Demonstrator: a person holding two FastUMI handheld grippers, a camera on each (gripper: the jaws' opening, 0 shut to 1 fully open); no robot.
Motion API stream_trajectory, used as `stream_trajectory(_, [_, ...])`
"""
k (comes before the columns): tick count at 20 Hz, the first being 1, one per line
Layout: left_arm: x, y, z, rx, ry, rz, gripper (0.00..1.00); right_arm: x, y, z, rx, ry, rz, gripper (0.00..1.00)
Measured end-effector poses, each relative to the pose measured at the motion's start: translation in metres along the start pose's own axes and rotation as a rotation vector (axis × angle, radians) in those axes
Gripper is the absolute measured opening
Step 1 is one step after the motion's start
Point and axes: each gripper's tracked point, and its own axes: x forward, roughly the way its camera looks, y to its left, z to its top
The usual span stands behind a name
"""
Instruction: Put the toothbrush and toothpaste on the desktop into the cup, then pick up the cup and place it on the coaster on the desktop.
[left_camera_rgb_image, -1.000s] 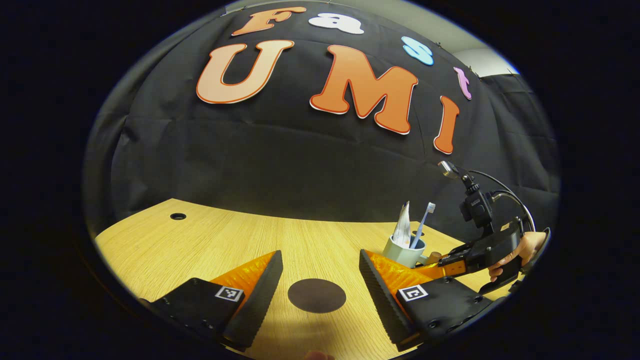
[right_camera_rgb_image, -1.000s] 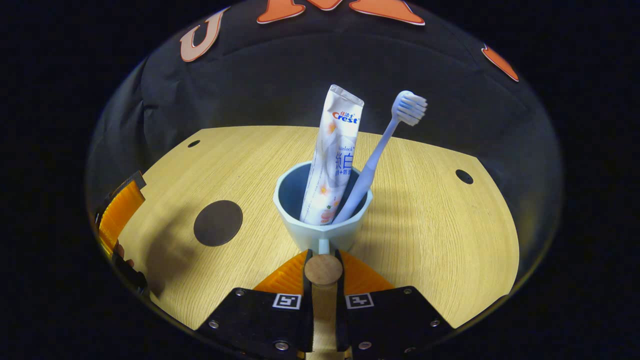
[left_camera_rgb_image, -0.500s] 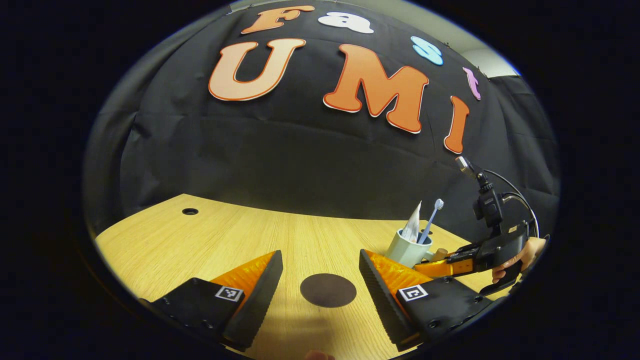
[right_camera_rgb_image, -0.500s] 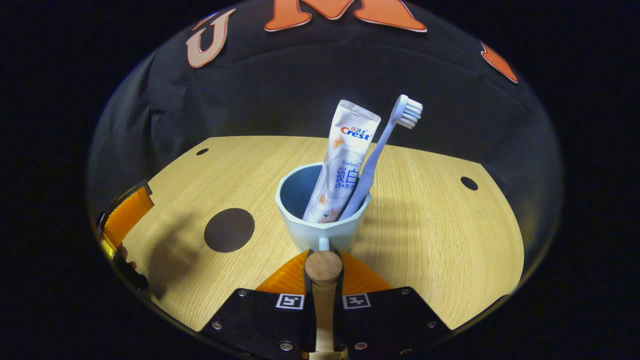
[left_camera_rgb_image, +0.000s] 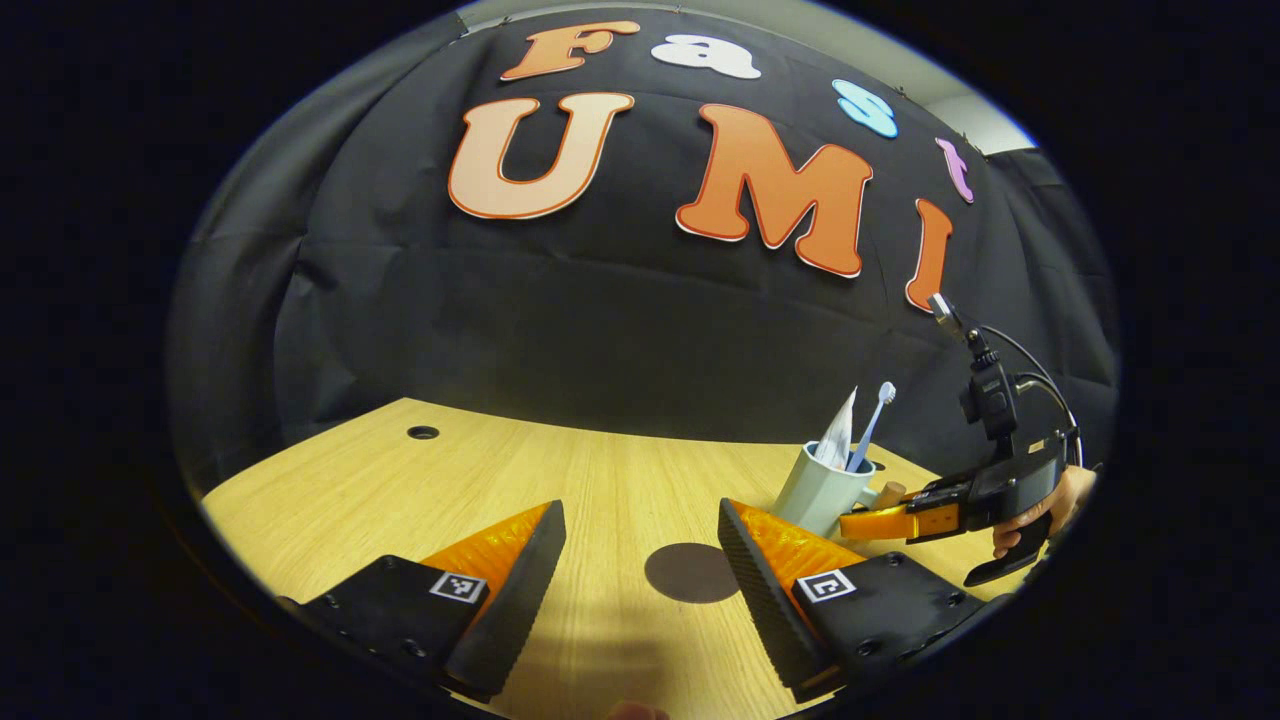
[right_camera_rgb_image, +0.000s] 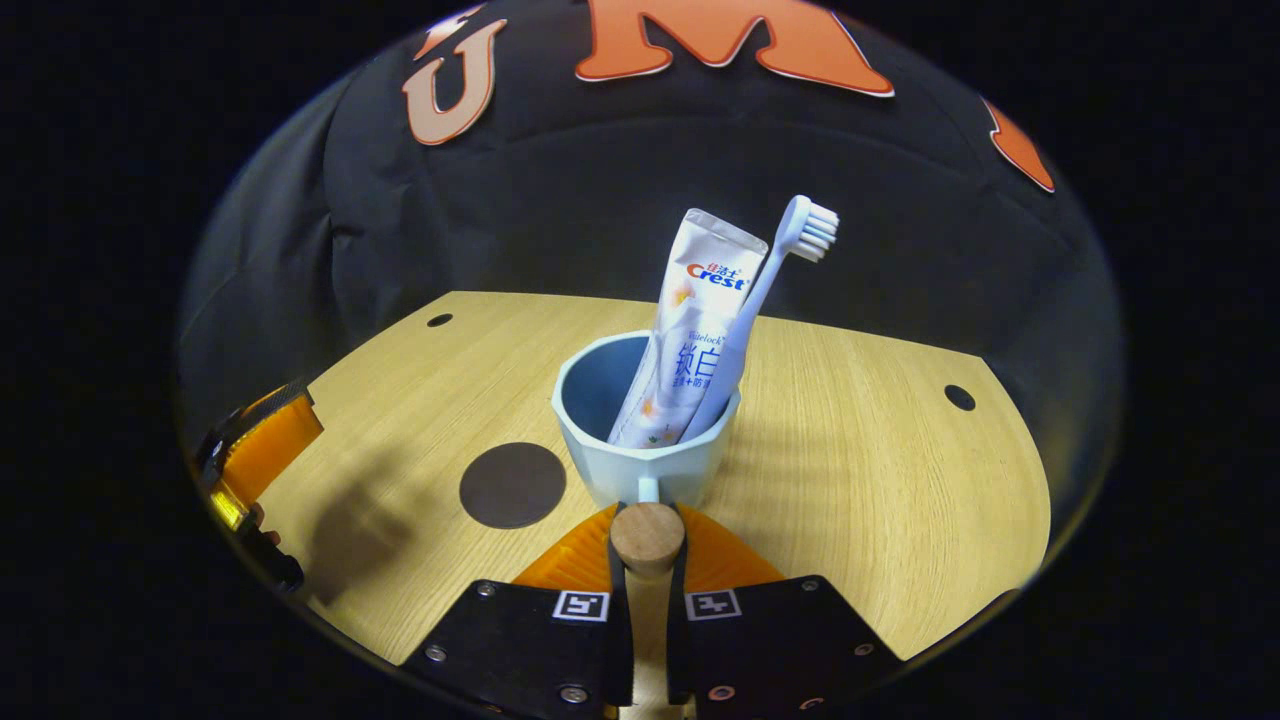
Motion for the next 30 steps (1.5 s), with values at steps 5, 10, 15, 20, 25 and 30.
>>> stream_trajectory(5, [-0.017, 0.018, 0.013, 0.025, -0.035, 0.037, 0.97, 0.002, 0.001, 0.002, -0.033, -0.005, 0.048, 0.13])
stream_trajectory(10, [-0.03, 0.037, 0.018, 0.037, -0.049, 0.073, 0.97, 0.002, 0.0, 0.01, -0.07, -0.018, 0.088, 0.13])
stream_trajectory(15, [-0.03, 0.05, 0.0, -0.011, -0.002, 0.087, 0.97, -0.004, 0.0, 0.021, -0.117, -0.024, 0.074, 0.13])
stream_trajectory(20, [-0.026, 0.052, -0.01, -0.022, 0.025, 0.092, 0.97, -0.007, -0.003, 0.02, -0.086, -0.037, 0.079, 0.13])
stream_trajectory(25, [-0.022, 0.046, -0.016, -0.037, 0.041, 0.075, 0.97, 0.005, -0.006, 0.007, -0.095, 0.035, 0.061, 0.16])
stream_trajectory(30, [-0.023, 0.05, -0.017, -0.042, 0.042, 0.076, 0.97, 0.007, -0.008, -0.007, -0.088, 0.204, 0.067, 0.23])
